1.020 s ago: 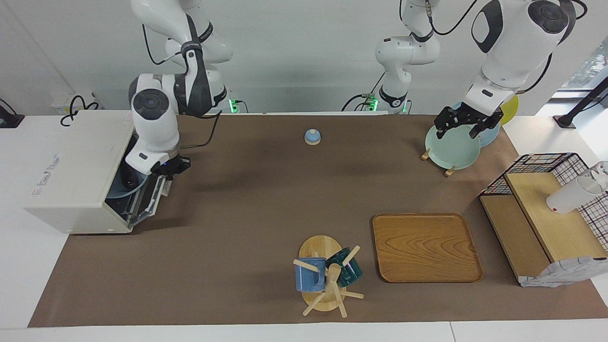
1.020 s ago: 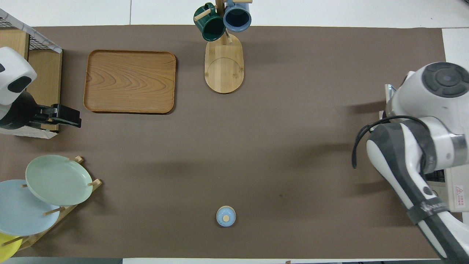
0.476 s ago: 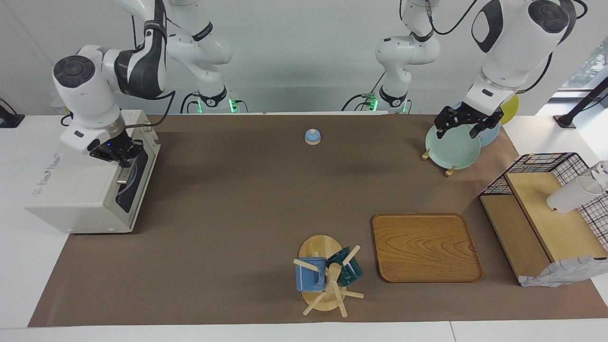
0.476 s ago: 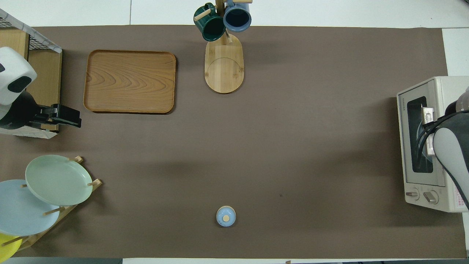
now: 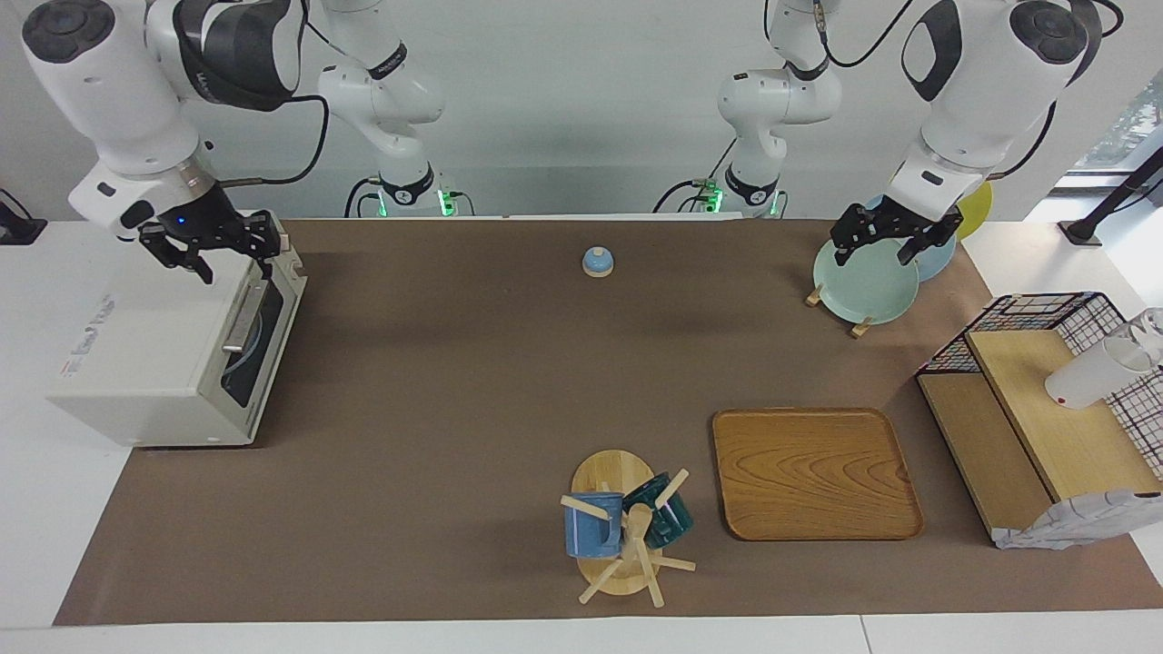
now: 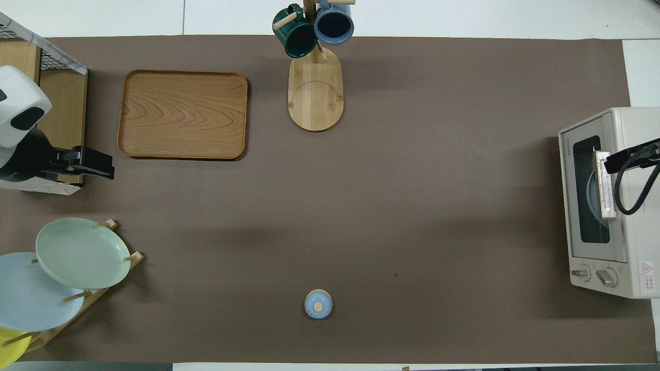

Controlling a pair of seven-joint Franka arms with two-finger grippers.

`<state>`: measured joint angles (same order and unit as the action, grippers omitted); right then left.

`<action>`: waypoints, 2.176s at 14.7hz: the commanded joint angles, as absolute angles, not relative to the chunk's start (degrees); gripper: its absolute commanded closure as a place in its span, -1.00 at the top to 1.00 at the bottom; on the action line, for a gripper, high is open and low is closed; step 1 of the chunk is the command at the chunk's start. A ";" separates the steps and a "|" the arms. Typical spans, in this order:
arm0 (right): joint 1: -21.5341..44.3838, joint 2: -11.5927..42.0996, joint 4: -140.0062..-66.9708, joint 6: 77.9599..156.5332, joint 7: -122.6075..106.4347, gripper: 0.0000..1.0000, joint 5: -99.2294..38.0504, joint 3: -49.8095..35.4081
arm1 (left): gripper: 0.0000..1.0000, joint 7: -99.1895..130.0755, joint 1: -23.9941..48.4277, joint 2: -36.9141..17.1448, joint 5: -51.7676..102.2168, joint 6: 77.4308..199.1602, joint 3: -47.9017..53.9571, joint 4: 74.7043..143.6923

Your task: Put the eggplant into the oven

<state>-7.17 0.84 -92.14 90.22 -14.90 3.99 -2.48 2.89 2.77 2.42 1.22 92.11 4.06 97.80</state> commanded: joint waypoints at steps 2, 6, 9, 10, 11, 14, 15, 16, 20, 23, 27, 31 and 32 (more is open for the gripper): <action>-7.65 2.20 -89.21 86.49 -13.54 1.00 2.11 -3.78 | 1.00 2.55 2.29 2.37 0.97 91.58 4.39 97.47; -7.39 2.11 -89.65 84.56 -12.75 1.00 1.94 -3.96 | 1.00 2.55 2.29 2.37 0.97 91.58 4.39 97.47; -3.27 1.76 -89.73 84.55 -11.96 1.00 2.02 -0.72 | 1.00 2.55 2.29 2.37 0.97 91.58 4.39 97.47; -1.08 1.76 -89.74 84.99 -11.78 1.00 2.28 1.21 | 1.00 2.55 2.29 2.37 0.97 91.58 4.39 97.47; -0.18 1.67 -89.74 85.34 -10.12 1.00 2.37 2.62 | 1.00 2.46 2.29 2.37 0.97 91.58 4.39 97.47; 0.44 1.76 -89.65 85.25 -7.30 1.00 2.20 2.64 | 1.00 2.55 2.29 2.37 0.97 91.58 4.39 97.47; 0.61 1.76 -89.91 85.17 -7.29 1.00 2.28 2.64 | 1.00 2.55 2.29 2.37 0.97 91.58 4.39 97.47; 0.62 0.63 -91.04 84.82 -7.29 1.00 2.29 2.72 | 1.00 2.55 2.29 2.37 0.97 91.58 4.31 97.47; 0.97 -0.61 -92.37 84.64 -7.38 1.00 2.46 3.96 | 1.00 2.46 2.37 2.37 0.97 91.58 4.39 97.47; 0.97 -0.53 -92.02 85.25 -7.29 1.00 2.11 3.96 | 1.00 2.55 2.29 2.37 0.97 91.58 4.39 97.47; 0.44 -0.53 -91.76 85.69 -7.29 1.00 2.02 3.87 | 1.00 2.46 2.37 2.37 0.97 91.58 4.39 97.47; 0.53 -0.53 -91.76 85.87 -7.21 1.00 2.02 3.60 | 1.00 2.46 2.29 2.37 0.97 91.58 4.39 97.47; 0.53 -0.61 -91.76 85.96 -7.21 1.00 2.02 3.52 | 1.00 2.46 2.29 2.37 0.97 91.58 4.39 97.47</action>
